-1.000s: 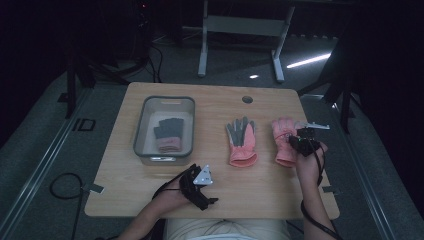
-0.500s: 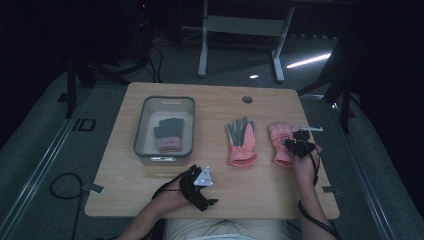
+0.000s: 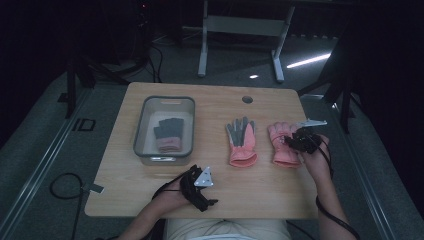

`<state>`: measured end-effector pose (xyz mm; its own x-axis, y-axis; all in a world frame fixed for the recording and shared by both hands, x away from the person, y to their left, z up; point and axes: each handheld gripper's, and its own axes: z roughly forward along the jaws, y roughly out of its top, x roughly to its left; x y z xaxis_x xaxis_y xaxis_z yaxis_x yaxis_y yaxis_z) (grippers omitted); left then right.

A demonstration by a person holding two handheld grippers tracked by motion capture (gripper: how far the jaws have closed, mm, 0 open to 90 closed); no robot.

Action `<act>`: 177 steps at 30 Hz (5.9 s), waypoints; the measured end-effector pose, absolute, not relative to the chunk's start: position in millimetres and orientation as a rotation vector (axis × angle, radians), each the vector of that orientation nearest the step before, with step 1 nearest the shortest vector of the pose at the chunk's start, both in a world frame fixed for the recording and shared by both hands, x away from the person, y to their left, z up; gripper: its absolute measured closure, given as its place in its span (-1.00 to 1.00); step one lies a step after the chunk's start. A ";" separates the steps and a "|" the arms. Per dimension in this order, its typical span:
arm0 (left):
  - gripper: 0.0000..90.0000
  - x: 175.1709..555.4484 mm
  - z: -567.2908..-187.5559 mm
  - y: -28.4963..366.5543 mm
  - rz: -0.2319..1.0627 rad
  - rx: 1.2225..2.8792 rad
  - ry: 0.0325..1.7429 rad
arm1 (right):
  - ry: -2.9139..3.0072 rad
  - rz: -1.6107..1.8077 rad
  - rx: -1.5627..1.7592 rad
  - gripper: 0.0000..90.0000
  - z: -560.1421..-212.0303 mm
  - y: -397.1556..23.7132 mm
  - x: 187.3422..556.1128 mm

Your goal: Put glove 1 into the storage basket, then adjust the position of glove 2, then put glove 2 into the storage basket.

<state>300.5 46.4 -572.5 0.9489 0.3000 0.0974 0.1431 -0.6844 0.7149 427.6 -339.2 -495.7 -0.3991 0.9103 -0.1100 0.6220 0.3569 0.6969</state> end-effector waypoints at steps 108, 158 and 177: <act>-0.90 303.4 -571.1 50.9 0.226 2.286 0.337 | 2.185 1.123 1.272 -0.60 -465.4 -215.3 404.8; -0.51 402.1 -464.5 -15.3 0.393 2.097 0.709 | 2.250 1.348 1.193 -0.33 -454.0 -258.2 420.0; -0.50 429.5 -482.4 -30.1 0.381 2.167 0.838 | 2.374 0.940 1.268 -0.06 -485.2 -227.9 448.7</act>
